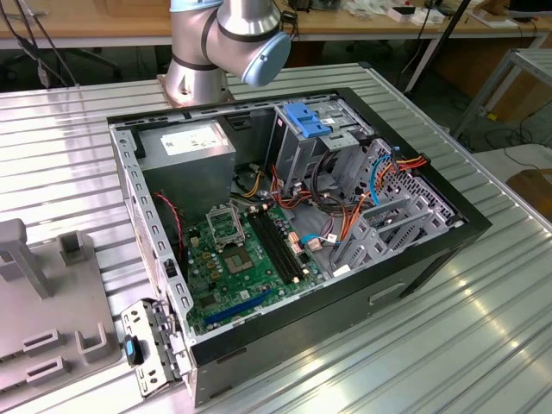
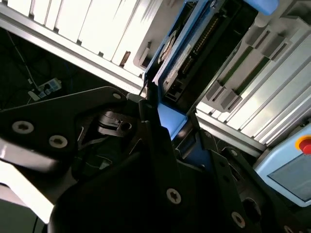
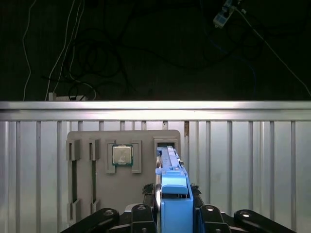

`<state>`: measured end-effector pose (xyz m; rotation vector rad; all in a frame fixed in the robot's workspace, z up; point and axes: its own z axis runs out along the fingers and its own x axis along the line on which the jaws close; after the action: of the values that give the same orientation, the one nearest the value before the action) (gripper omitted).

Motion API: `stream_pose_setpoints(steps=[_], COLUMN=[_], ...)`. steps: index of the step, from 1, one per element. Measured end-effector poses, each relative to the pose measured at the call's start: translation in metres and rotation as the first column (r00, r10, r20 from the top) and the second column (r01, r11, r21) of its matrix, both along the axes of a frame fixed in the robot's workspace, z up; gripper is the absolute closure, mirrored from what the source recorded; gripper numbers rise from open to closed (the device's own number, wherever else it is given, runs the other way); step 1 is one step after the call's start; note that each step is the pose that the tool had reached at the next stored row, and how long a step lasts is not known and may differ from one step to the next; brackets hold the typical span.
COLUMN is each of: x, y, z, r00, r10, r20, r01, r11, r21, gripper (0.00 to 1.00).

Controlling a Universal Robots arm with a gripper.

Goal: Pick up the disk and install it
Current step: 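Pick up the disk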

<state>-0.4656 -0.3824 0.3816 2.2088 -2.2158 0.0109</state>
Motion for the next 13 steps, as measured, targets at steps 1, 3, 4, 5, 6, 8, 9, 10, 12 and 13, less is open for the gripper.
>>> stream_pose_setpoints(steps=[1,3,4,5,6,8,9,10,12,13], x=[0.0,0.0,0.0,0.0,0.0,0.0,0.0,0.0,0.0,0.0], y=[0.0,0.0,0.0,0.0,0.0,0.0,0.0,0.0,0.0,0.0], z=[0.0031,0.0081,0.0108,0.0157,0.0187,0.0258,0.0282,0.0299,0.0335,0.0359], r00=[1.0,1.0,1.0,1.0,1.0,1.0,1.0,1.0,1.0,1.0], r10=[0.0,0.0,0.0,0.0,0.0,0.0,0.0,0.0,0.0,0.0], r20=[0.0002,0.0005,0.0006,0.001,0.0012,0.0017,0.0018,0.002,0.0022,0.0024], r01=[0.0,0.0,0.0,0.0,0.0,0.0,0.0,0.0,0.0,0.0], r11=[1.0,1.0,1.0,1.0,1.0,1.0,1.0,1.0,1.0,1.0], r21=[-0.0004,-0.0011,-0.0014,-0.0015,-0.0017,-0.0023,-0.0026,-0.0027,-0.0032,-0.0034], gripper=[0.63,0.63,0.63,0.63,0.63,0.63,0.63,0.63,0.63,0.63])
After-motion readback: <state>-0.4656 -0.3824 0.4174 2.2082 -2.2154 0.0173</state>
